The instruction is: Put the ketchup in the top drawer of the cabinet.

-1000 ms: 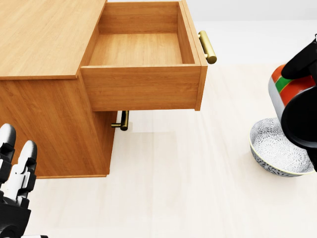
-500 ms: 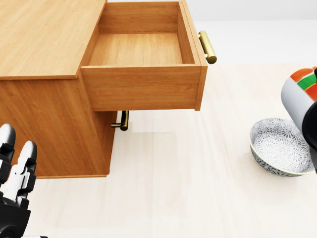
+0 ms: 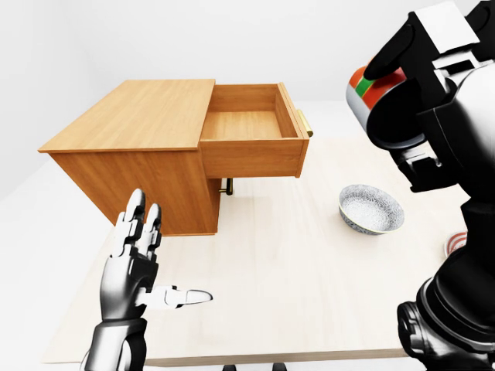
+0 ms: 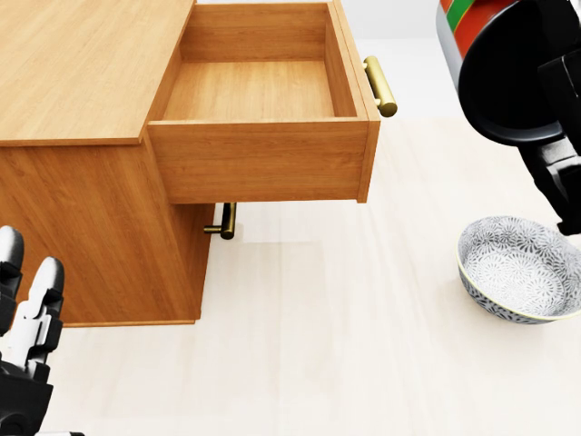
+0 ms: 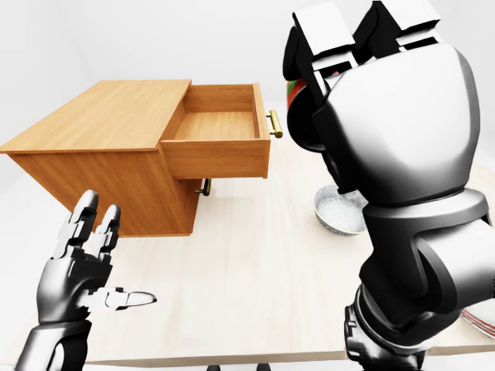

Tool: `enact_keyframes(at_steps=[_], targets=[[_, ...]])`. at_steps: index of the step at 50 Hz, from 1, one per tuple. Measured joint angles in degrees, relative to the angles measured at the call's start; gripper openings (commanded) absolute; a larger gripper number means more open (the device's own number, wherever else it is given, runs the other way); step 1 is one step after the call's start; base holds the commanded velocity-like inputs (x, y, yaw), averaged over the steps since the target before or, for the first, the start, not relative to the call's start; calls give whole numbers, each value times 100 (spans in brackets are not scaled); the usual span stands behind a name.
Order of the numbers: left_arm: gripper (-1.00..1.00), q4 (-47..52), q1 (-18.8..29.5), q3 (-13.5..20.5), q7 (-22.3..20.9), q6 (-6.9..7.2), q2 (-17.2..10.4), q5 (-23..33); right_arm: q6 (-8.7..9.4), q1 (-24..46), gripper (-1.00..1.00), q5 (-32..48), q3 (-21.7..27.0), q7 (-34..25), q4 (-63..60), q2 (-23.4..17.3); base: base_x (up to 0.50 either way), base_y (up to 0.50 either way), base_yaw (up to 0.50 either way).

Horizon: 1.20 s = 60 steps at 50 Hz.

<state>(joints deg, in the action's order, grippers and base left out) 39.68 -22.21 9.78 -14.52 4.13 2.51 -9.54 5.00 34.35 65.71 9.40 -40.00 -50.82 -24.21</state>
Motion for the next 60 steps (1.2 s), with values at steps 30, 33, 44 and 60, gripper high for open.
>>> enact_keyframes(at_steps=[30,33,44,60], targets=[[100,51,14,-5,19,65,6,17,0,3409,-100,-1922,-326,0,4903,-155,0,0,0],[100,56,16,-3,21,72,5,14,0,3634,-100,-2164,-332,0,5408,-148,0,0,0],[100,43,37,7,24,84,1,9,0,4295,-100,-2966,-344,0,7184,-153,0,0,0],[100,28,52,5,27,87,-7,7,0,4829,-100,-3765,-404,0,9074,-88,0,0,0]])
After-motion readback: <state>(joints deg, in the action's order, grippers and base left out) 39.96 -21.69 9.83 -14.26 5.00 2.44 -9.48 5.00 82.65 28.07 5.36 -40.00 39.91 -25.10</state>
